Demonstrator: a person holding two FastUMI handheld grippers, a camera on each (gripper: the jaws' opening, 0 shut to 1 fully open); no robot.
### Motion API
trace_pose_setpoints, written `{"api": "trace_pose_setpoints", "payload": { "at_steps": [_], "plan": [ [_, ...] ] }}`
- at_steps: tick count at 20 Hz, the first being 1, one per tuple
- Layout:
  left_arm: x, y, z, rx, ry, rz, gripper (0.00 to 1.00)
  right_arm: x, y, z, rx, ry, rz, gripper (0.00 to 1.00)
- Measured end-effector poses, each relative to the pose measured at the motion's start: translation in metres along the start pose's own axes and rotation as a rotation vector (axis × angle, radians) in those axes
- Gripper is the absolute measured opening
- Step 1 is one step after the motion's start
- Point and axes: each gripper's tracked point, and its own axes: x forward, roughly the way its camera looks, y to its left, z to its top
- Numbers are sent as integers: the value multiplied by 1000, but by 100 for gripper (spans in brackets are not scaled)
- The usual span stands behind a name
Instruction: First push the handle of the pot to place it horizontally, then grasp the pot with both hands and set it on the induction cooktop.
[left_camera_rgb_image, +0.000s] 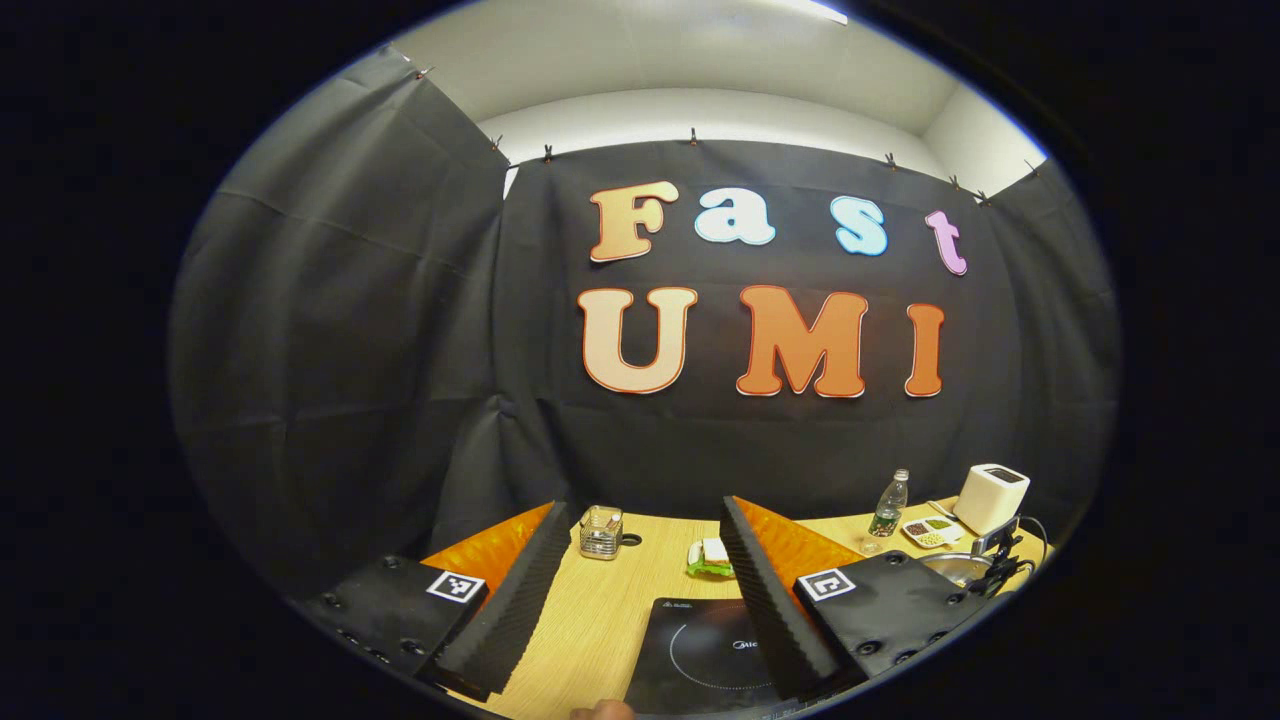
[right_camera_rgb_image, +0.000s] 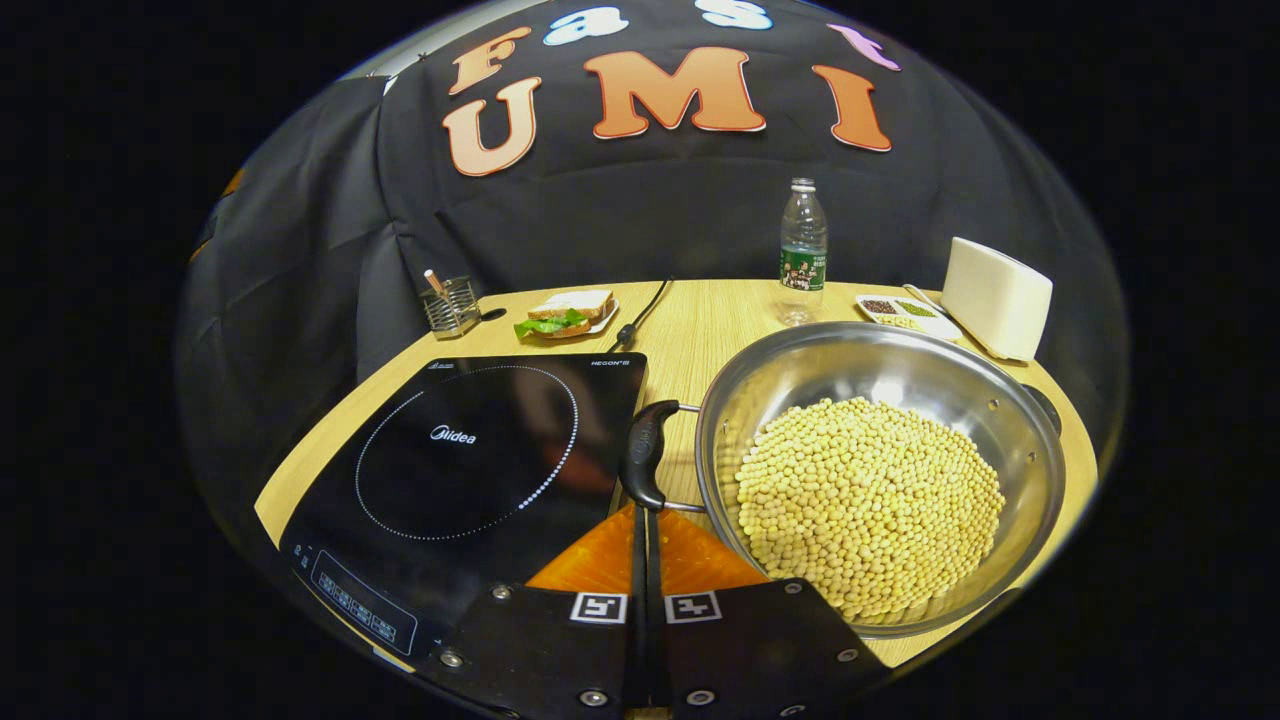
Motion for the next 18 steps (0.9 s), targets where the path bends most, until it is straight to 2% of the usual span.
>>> {"api": "trace_pose_setpoints", "payload": {
  "at_steps": [18],
  "plan": [
    [8, 0, -12, -32, 20, -11, 98, 14, 2, 11, -25, -1, -14, 0]
  ]
}}
